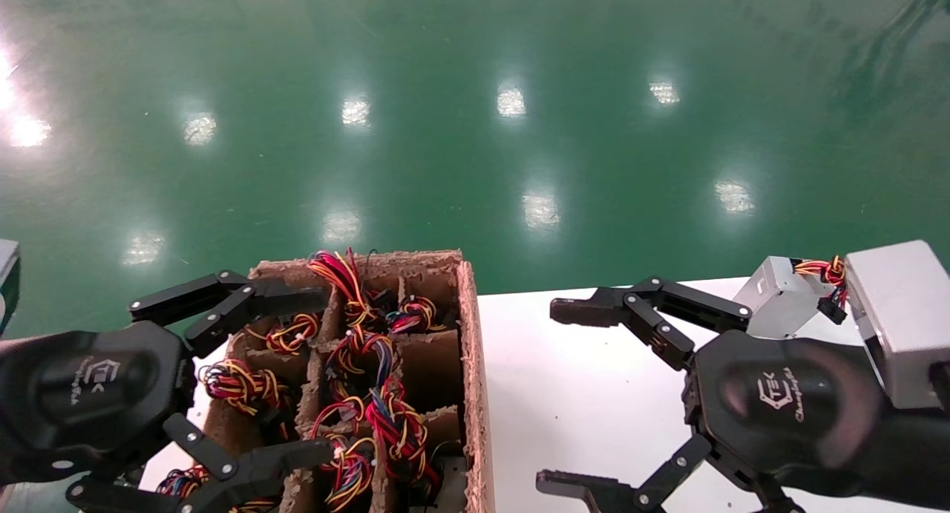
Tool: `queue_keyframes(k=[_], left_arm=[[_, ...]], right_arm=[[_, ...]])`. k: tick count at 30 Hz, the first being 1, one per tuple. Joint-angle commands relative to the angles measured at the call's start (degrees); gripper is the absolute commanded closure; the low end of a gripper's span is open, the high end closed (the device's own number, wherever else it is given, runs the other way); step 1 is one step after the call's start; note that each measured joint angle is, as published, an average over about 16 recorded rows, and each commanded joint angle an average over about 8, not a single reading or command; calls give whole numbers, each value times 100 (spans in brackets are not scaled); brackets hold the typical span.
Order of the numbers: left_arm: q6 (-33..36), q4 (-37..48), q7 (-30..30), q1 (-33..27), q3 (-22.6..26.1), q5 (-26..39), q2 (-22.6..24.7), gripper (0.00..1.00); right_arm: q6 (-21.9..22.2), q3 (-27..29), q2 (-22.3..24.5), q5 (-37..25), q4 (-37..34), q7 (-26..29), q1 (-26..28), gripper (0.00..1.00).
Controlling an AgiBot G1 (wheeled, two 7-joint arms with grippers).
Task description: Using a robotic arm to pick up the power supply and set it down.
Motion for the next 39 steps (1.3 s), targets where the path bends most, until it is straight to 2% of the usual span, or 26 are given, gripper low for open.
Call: queue_keyframes(k=[1, 39], left_arm=[[0, 0, 0, 0, 0, 0, 0, 0], [0, 0, 0, 0, 0, 0, 0, 0]], right_arm=[[0, 0, 0, 0, 0, 0, 0, 0], [0, 0, 0, 0, 0, 0, 0, 0]])
